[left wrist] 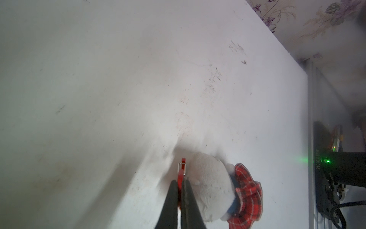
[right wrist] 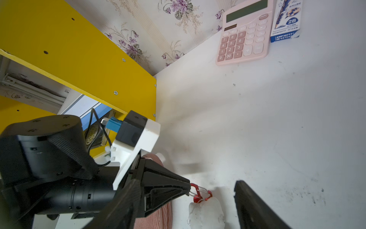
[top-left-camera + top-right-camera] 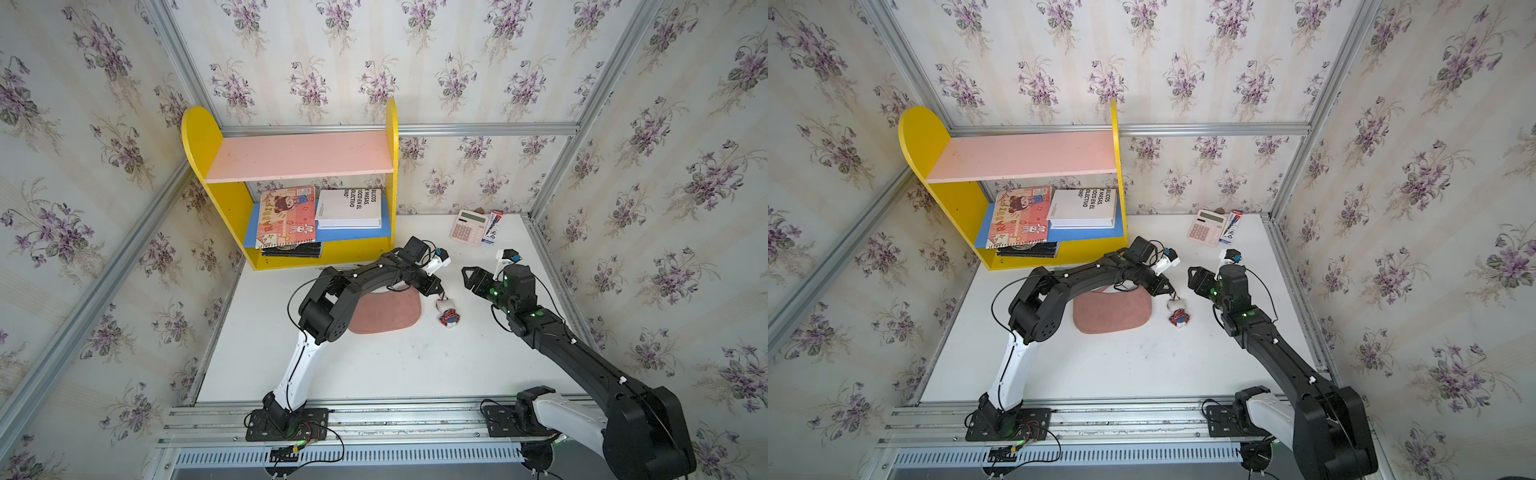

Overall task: Remove the decoration from the bag
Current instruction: Place the decoration item at the center of the board.

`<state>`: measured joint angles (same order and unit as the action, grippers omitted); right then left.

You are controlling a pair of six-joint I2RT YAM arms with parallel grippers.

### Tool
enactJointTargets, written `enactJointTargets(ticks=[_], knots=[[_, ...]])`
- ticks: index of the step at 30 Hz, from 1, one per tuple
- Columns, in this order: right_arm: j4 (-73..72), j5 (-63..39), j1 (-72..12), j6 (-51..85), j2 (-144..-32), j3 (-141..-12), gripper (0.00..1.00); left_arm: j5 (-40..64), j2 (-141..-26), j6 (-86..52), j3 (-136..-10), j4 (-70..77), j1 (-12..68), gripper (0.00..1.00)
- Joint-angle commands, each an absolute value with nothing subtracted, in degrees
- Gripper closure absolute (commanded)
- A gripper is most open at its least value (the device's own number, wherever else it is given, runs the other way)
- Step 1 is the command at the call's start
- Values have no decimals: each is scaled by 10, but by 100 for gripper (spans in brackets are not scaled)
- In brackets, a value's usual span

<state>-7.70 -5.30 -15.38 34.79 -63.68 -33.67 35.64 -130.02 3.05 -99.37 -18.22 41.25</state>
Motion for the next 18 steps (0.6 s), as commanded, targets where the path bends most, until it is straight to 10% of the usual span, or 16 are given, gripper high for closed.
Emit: enactJointTargets(ticks=[1,18], knots=[[-102,-61,-154,360,-645,-337,21,342,-1281,20,-994,-165,411,100],[-114,-67,-154,358,-670,-343,21,293,-1199,3,-986,-170,408,65]])
